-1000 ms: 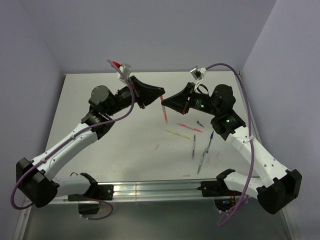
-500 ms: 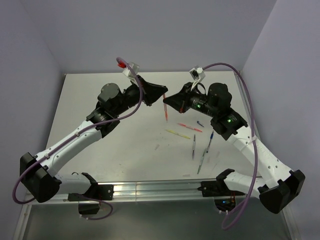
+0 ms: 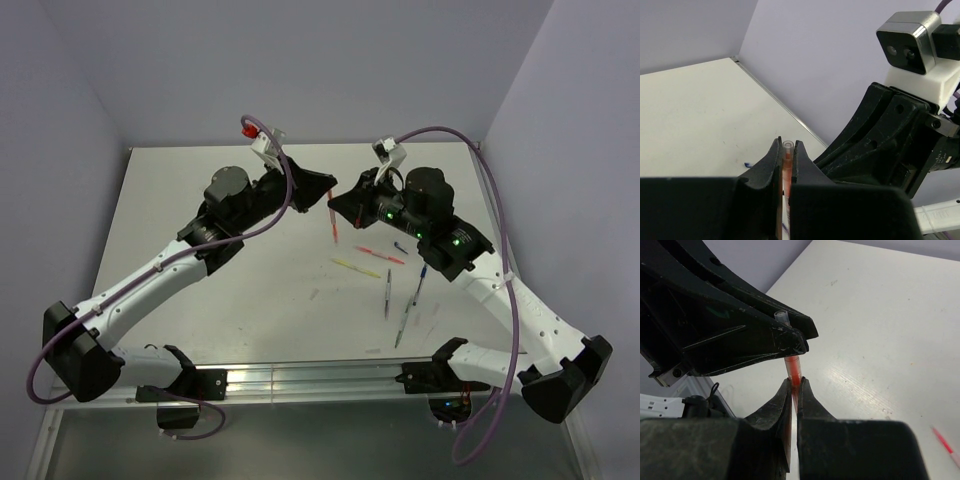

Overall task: Insert the pens into the pen caps
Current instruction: Press the pen cap onto the pen.

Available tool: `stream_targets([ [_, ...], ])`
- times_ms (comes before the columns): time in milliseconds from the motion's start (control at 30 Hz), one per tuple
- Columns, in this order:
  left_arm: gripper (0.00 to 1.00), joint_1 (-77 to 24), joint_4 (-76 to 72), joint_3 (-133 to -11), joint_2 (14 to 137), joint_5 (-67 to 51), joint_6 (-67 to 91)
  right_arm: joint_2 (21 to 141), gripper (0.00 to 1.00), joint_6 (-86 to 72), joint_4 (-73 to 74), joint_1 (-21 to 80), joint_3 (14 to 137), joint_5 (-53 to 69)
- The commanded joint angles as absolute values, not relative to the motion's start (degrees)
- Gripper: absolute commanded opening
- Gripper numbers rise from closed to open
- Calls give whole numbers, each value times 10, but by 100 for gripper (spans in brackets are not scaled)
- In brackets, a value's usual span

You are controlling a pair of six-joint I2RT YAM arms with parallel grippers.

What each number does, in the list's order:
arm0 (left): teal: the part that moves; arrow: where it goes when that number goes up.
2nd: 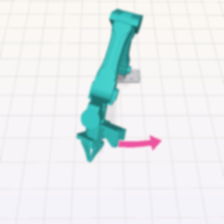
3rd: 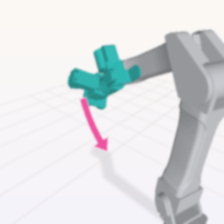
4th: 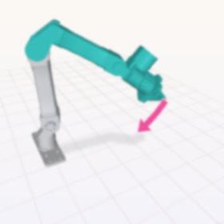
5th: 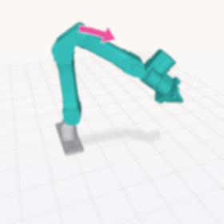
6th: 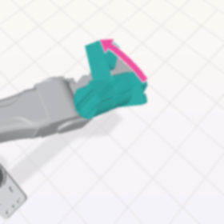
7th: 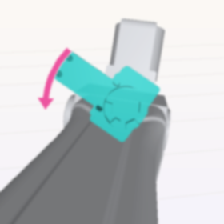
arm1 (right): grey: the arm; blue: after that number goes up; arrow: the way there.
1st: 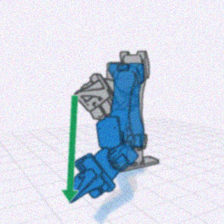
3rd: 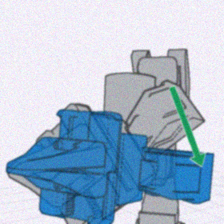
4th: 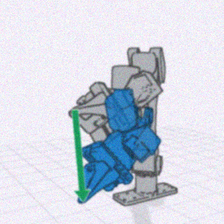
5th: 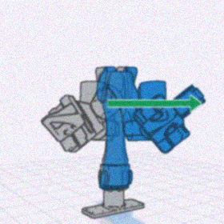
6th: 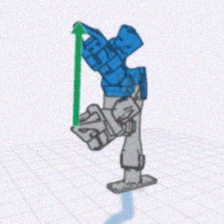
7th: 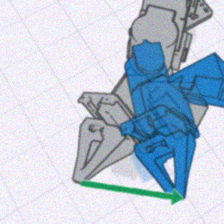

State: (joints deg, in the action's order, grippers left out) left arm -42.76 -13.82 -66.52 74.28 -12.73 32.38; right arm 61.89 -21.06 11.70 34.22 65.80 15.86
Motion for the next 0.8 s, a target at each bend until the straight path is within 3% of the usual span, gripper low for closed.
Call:
stream_targets([
  [0, 0, -461, -7, -655, 758, -194, 330, 618, 0, -201, -33, 330, 731, 24],
  [367, 0, -428, 13, -708, 779, -170, 352, 650, 0, -203, 37, 331, 767, 90],
  [767, 0, -390, 12, -753, 800, -178, 352, 670, 22, -198, 60, 330, 773, 134],
])
